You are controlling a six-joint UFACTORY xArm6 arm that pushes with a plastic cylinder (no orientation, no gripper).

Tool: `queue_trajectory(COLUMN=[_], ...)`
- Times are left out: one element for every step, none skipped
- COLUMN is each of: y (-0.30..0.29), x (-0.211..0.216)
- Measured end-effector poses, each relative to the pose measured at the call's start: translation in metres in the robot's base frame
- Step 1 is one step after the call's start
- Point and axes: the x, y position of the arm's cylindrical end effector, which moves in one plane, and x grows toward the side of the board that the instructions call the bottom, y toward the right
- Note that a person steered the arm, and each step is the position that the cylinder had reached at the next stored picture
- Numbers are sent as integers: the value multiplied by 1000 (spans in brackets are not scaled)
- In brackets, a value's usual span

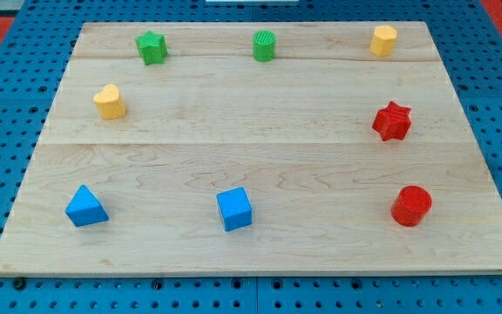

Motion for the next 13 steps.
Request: queue_trajectory(y=[0, 1, 1, 0, 0, 1, 0, 0, -1, 1, 0, 0, 0], x=[-1, -1, -2, -3, -4, -5, -5, -29, -38, -38, -36, -36, -40])
